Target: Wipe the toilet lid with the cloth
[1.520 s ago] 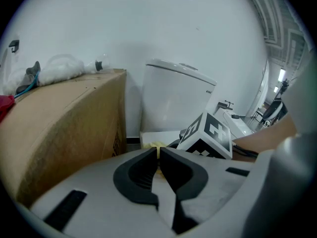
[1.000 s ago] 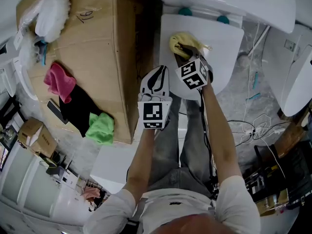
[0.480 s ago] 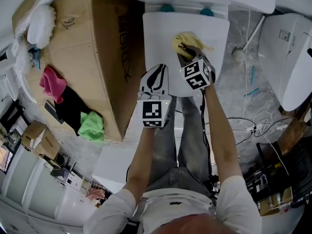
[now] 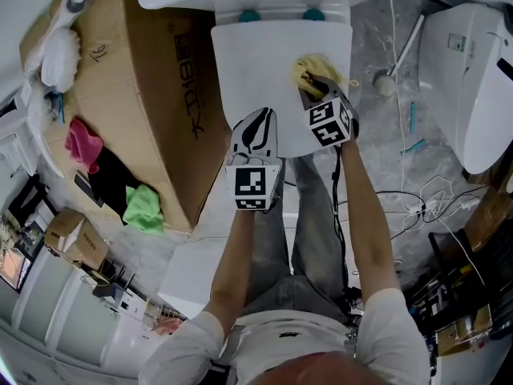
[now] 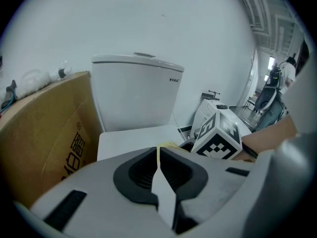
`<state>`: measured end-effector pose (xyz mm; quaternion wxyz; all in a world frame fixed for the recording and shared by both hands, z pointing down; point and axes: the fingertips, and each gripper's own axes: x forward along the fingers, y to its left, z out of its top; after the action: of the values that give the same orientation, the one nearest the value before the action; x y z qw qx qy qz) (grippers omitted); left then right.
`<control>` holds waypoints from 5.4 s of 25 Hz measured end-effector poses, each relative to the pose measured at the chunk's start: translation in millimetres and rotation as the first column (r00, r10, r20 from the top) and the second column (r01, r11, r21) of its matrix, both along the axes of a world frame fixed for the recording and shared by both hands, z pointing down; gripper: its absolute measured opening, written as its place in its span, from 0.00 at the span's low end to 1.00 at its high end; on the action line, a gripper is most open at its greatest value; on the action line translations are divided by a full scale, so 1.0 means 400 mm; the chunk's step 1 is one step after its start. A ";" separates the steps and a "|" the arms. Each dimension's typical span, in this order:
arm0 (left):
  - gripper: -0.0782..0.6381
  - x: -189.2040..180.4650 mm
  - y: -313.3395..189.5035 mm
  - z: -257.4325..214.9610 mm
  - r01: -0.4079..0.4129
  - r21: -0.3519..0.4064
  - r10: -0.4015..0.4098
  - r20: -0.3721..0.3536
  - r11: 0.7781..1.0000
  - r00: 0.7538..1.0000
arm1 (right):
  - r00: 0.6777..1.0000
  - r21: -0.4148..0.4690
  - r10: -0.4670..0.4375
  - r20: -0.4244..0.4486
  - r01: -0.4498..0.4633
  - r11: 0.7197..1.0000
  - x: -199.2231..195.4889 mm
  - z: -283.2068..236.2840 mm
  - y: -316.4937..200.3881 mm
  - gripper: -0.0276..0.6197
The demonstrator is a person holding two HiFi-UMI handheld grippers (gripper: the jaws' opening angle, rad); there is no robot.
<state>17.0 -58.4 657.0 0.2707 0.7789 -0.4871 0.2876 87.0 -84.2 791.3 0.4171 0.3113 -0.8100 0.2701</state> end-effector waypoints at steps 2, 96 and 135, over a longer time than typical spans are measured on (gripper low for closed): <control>0.17 0.020 0.003 -0.001 -0.011 0.001 0.011 -0.001 1.000 1.000 | 1.000 0.001 0.018 -0.011 -0.018 1.000 0.031 0.002 0.002 0.20; 0.17 -0.366 0.330 0.022 0.103 -0.073 -0.104 -0.016 0.992 0.994 | 0.994 -0.121 -0.103 0.033 0.106 0.987 -0.435 0.018 0.419 0.20; 0.17 -0.072 0.238 -0.323 -0.196 0.052 0.196 -0.006 0.979 0.981 | 0.969 -0.049 0.243 -0.043 -0.245 0.968 0.059 -0.386 0.371 0.20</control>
<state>-11.8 36.9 527.9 0.2237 0.8314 -0.4138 0.2959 110.7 64.2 637.1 0.4038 0.4022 -0.7502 0.3352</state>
